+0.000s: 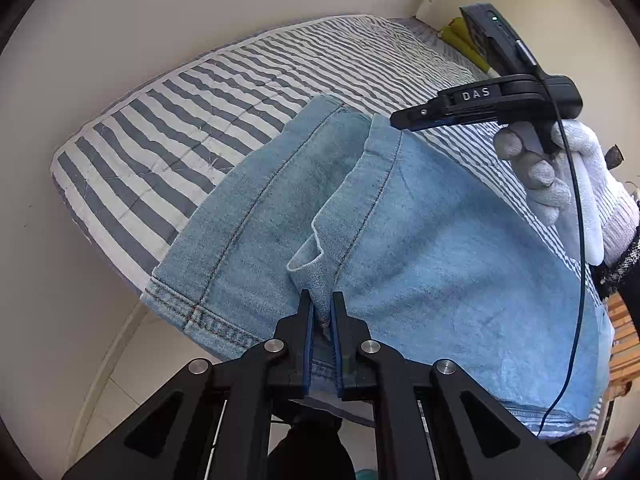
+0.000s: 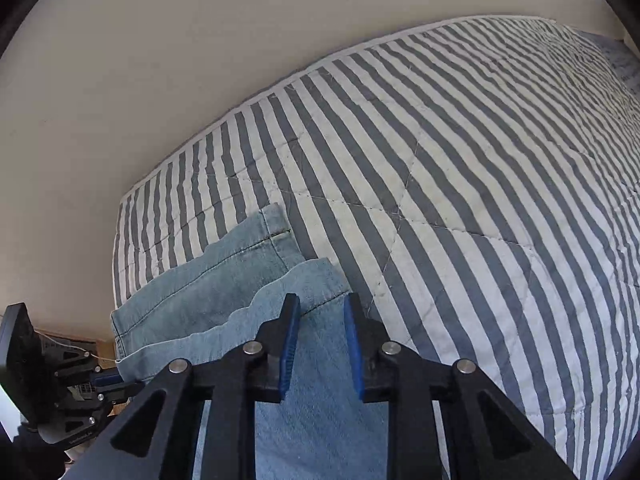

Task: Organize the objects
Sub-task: 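Fold the jeans edge over with the left gripper while the right gripper pins the hem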

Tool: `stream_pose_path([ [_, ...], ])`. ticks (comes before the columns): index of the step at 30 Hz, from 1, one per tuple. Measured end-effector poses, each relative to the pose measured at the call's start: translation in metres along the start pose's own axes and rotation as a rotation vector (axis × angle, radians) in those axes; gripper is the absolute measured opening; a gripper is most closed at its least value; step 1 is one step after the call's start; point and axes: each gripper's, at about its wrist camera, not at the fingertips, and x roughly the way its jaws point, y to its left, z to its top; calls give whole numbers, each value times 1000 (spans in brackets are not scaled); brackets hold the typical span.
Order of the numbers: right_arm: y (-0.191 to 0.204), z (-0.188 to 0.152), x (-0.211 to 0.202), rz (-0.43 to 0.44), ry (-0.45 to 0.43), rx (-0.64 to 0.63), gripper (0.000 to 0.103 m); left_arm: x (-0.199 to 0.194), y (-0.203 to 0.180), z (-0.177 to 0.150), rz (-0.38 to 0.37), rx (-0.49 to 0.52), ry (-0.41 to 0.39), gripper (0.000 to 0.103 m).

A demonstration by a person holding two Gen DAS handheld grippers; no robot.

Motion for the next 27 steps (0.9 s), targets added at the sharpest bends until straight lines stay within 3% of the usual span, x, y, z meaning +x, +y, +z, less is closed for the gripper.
stream_pose_path([
  [3,-10,1,17,47,21,56,32,1,-1,-1,9,11,3,8],
  [6,-11,-4,12,81,-24,66,11,2,0,-1,6,6,2,8],
  [9,-1,-10,-4,35,-75,20,6,-1,0,0,5,-1,-7,8],
  [14,16,-12,-47,11,-182,-26,6,-24,5,6,-30,-34,-60,8],
  [18,36,2,-61,19,-219,-64,5,-40,21,9,15,-53,-95,8],
  [27,63,28,6,-9,-138,-54,5,-22,66,-1,26,-111,-27,8],
])
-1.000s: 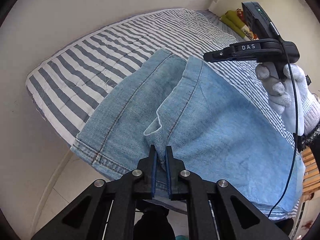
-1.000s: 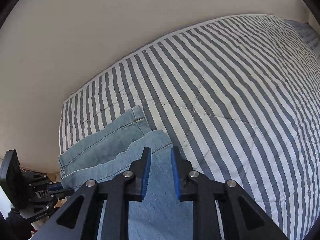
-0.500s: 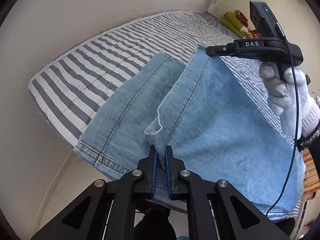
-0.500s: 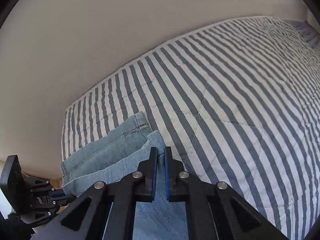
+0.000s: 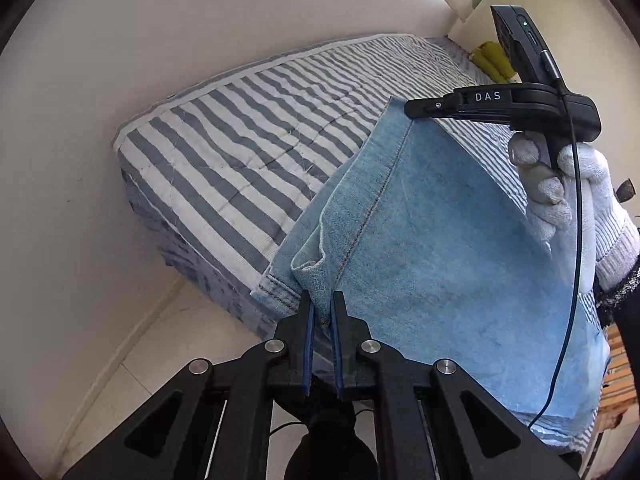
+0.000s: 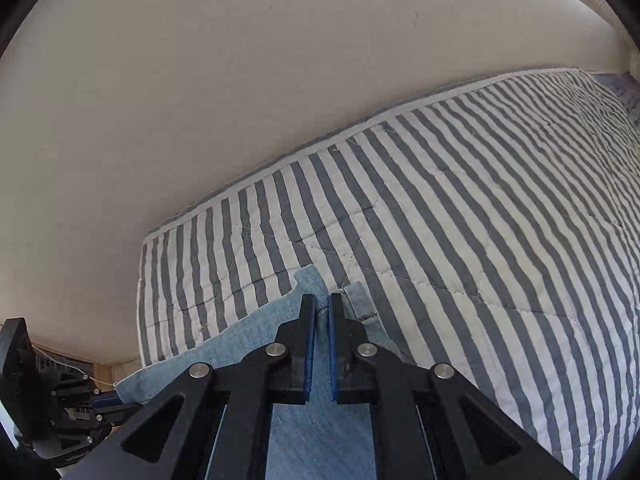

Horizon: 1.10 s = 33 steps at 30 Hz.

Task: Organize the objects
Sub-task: 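Fold the jeans edge over with the left gripper while the right gripper pins the hem, then open both grippers and lift them off the folded jeans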

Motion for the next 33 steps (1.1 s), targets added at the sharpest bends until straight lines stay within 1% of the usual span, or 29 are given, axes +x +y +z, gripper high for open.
stream_pose_path([
  [2,0,-2,12,-20,13,0,5,2,1,0,-8,1,-3,9],
  [3,-2,-2,17,-31,18,4,6,3,2,1,-4,4,1,12],
  [4,-3,-3,20,-41,27,0,9,2,0,1,-5,6,4,13],
  [5,-5,-3,20,-52,37,1,11,-1,0,1,4,8,8,19],
  [6,-9,-3,16,-58,36,13,17,-4,0,2,29,7,5,29],
  [7,-14,-4,7,-67,20,27,18,-10,-1,4,54,16,-6,31],
  [9,-26,-9,-22,-91,-23,56,19,-23,-8,9,93,48,-34,31],
  [11,-40,-25,-59,-59,-58,108,19,-40,-25,15,137,110,-80,30],
  [13,-49,-54,-101,-31,-86,133,20,-55,-42,21,132,149,-110,30],
  [15,-61,-90,-148,-46,-97,152,20,-64,-58,27,100,171,-117,30],
  [17,-64,-137,-186,-93,-98,179,20,-67,-84,27,71,231,-118,30],
  [20,-76,-219,-251,-217,-95,228,20,-59,-146,21,-12,362,-74,31],
  [22,-87,-279,-289,-284,-98,311,21,-44,-192,16,-82,434,-37,31],
  [24,-96,-337,-319,-365,-97,407,22,-26,-235,11,-123,494,-3,31],
  [26,-100,-391,-340,-435,-88,473,22,-5,-277,1,-153,543,39,31],
  [27,-103,-416,-350,-479,-87,510,22,5,-297,-8,-184,582,73,31],
  [28,-108,-439,-360,-512,-97,551,22,14,-318,-19,-201,627,102,31],
  [29,-111,-465,-373,-517,-110,603,22,20,-338,-32,-203,674,124,31],
  [31,-118,-515,-400,-530,-144,713,22,26,-373,-65,-239,781,166,31],
  [33,-125,-562,-425,-586,-169,803,25,30,-405,-97,-273,867,193,31],
])
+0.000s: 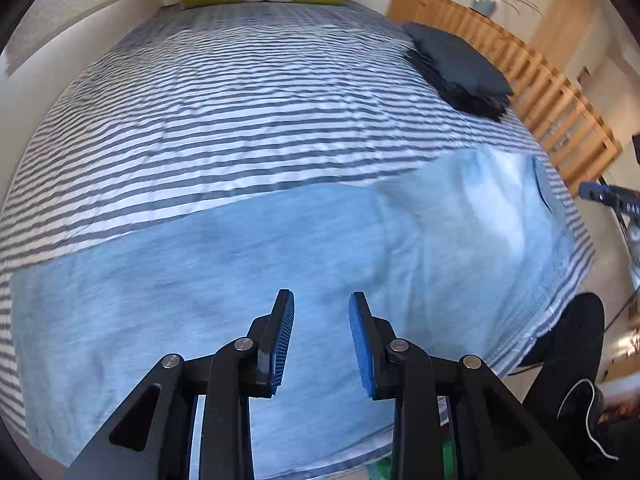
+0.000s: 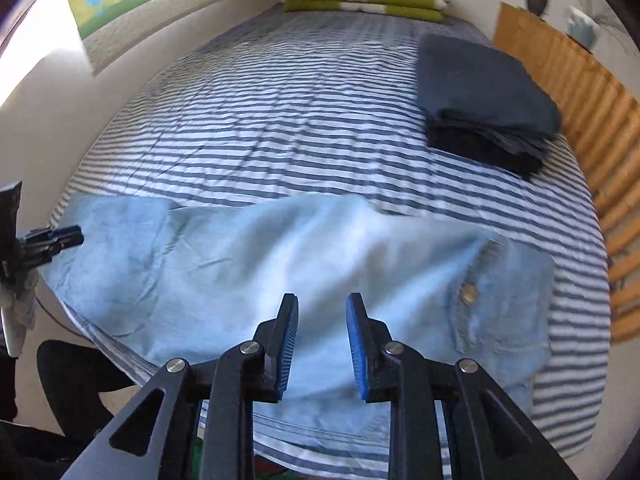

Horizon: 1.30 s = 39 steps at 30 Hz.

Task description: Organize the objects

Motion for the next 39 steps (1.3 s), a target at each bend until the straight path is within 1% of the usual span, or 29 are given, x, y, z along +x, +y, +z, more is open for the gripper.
stream_pose_path([
  [1,-23,-9,-6,-22,-4,50,28,5,-23,-1,-22,42,10,31],
  [2,-46,-18,-10,-39,0,104,29,11,-44,-3,-45,81,18,33],
  [3,-66,-26,-11,-56,5,147,30,16,-65,-3,-62,122,23,38],
  [4,-83,-33,-14,-78,7,174,30,22,-87,-4,-78,167,24,41],
  [5,-99,-39,-14,-111,7,189,31,27,-108,-6,-94,216,30,46],
  [6,-112,-45,-14,-147,7,200,33,32,-127,-9,-105,263,39,49],
  [7,-126,-49,-13,-165,11,225,38,38,-145,-12,-111,302,48,50],
  [8,-142,-54,-10,-158,24,263,41,44,-163,-15,-113,342,62,51],
  [10,-172,-64,-1,-121,56,355,42,57,-192,-22,-85,417,84,52],
  [13,-206,-73,15,-117,85,449,42,79,-214,-26,-47,480,128,52],
  [16,-228,-77,38,-143,132,493,42,100,-221,-24,36,516,141,52],
  [18,-237,-77,50,-130,144,518,42,107,-217,-20,37,500,157,51],
  [19,-240,-77,54,-114,143,531,42,108,-215,-19,38,496,155,49],
  [21,-242,-74,60,-72,129,539,42,111,-210,-17,46,488,168,17],
  [22,-242,-73,63,-72,131,535,38,111,-207,-15,41,475,177,14],
  [23,-240,-71,64,-76,126,527,31,110,-206,-15,35,470,177,9],
  [24,-238,-70,65,-74,128,518,9,109,-205,-15,35,469,175,4],
  [25,-235,-69,65,-76,134,512,4,107,-205,-15,37,468,173,4],
  [29,-225,-63,50,-119,89,476,2,93,-203,-11,32,461,161,3],
  [35,-217,-51,-13,-92,-16,464,2,52,-192,4,-20,394,109,2],
  [37,-211,-51,-34,-90,-37,443,2,39,-188,1,-50,369,109,2],
  [39,-204,-59,-48,-99,-43,426,2,34,-189,-9,-64,376,119,2],
])
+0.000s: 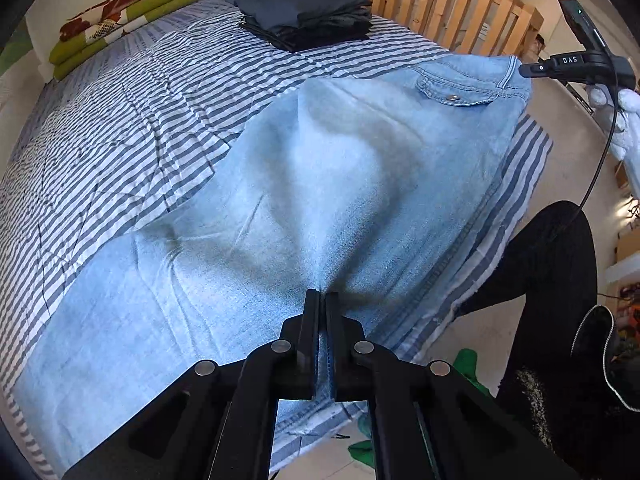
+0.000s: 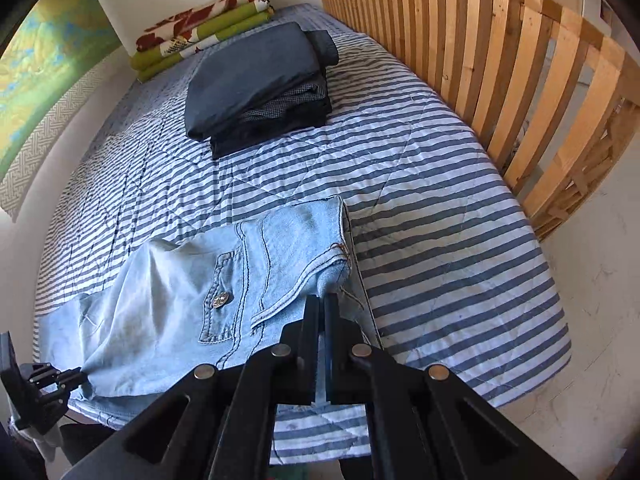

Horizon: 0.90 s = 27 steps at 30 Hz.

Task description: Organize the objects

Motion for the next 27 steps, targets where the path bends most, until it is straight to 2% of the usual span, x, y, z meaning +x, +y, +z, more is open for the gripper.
stream_pose_path([
  [4,-6,-33,6,-49,25,-19,2,20,-20,-18,-19,24,40,2],
  [8,-19,-54,52,-139,107,-29,2,54,-27,-26,-64,5,119,5],
  [12,-20,-69,86,-183,250,-79,4,38,-22,-37,-99,10,125,8],
  [14,-19,-68,76,-204,234,-106,11,15,-6,-39,-95,-21,90,11],
  [15,-20,-66,66,-211,210,-97,15,4,5,-39,-82,-35,68,15],
  [17,-20,-56,44,-193,143,-75,17,-11,38,-32,-11,-95,24,24],
  [18,-17,-50,36,-184,114,-81,18,-15,57,-29,9,-139,14,25],
  [20,-7,-36,28,-172,67,-106,27,-18,94,-23,53,-222,1,25],
  [21,-1,-25,28,-162,52,-113,34,-18,110,-20,70,-254,-6,25],
  [24,16,5,45,-129,34,-147,40,-13,142,-13,83,-315,-17,25],
  [25,20,15,53,-124,33,-163,46,-10,148,-12,84,-329,-13,25],
  [27,19,34,73,-115,34,-191,52,3,155,-13,110,-323,0,25],
])
